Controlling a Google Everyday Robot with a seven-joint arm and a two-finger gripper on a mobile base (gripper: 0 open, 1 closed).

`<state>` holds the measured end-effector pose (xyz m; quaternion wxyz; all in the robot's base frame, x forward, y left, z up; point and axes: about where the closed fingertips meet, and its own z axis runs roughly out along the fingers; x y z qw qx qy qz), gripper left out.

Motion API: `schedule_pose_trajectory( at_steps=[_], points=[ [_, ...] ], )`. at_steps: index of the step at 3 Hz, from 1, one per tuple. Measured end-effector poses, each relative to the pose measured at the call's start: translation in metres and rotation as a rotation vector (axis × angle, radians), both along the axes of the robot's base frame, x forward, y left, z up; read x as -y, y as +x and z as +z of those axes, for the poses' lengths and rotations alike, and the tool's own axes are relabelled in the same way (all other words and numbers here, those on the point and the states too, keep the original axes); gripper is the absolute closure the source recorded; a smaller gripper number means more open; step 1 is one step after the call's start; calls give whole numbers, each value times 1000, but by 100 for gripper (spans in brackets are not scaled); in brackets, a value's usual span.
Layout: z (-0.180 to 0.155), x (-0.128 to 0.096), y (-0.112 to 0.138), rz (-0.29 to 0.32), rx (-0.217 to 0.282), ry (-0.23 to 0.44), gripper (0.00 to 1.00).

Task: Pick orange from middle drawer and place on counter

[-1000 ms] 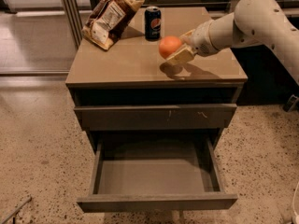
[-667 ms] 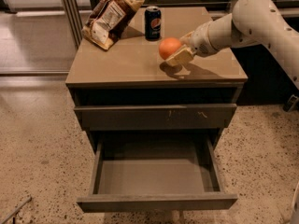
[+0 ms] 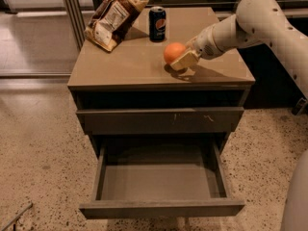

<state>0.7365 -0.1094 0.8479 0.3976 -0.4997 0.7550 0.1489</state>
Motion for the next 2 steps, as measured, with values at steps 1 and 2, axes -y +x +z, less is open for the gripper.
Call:
schedule_pose_trajectory(
  at_steps=[1, 2],
  points=[
    [-8, -1, 1, 4, -29, 3, 100],
    [-15, -2, 2, 9, -46, 5, 100]
  ],
)
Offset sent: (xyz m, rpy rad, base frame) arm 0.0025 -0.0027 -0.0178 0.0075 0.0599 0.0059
